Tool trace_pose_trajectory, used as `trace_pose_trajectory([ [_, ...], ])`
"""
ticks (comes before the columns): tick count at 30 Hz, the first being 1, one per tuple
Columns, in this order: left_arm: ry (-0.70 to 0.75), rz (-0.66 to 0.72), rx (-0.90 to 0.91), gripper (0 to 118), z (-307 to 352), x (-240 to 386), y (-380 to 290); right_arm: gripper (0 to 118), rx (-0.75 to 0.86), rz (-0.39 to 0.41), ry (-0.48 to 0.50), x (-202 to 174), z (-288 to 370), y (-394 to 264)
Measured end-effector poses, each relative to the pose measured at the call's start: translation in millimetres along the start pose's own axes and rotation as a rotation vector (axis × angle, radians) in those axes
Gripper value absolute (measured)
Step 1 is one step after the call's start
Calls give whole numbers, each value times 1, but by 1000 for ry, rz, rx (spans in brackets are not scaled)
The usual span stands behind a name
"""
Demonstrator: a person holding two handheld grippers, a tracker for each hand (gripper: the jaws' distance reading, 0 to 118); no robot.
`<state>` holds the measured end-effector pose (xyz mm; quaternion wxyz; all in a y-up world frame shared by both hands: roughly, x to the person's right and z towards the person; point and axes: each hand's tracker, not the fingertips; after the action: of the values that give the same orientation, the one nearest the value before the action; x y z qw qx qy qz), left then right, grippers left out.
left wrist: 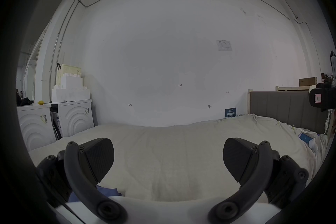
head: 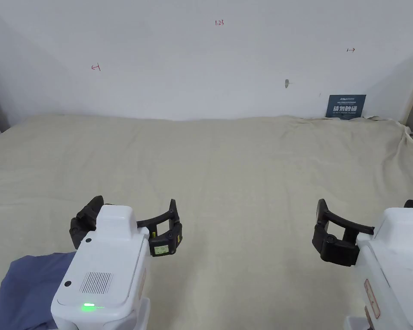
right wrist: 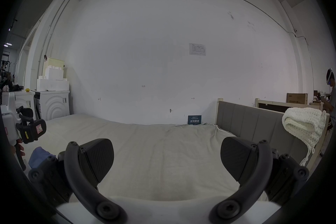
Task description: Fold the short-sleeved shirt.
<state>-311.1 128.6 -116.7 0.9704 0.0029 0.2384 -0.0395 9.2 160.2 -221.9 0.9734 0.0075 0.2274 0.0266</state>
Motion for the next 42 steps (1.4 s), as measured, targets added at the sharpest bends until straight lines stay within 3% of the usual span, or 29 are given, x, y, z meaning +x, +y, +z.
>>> trace_pose_trajectory([
  [27,-3,-1,0,118,1,-1,-2,116,-38,8,-18,-6,-4,3],
  [29,-6,0,-1,118,1,-2,-1,116,-96,-30,-35,-6,-8,6],
  [35,-13,15,-5,118,1,-5,0,116,-390,-279,-72,3,-19,17],
  [38,-14,18,-4,118,2,-6,1,116,-515,-271,-100,3,-26,18],
  [42,-11,21,0,118,1,-7,3,116,-542,-244,-132,-6,-24,15],
])
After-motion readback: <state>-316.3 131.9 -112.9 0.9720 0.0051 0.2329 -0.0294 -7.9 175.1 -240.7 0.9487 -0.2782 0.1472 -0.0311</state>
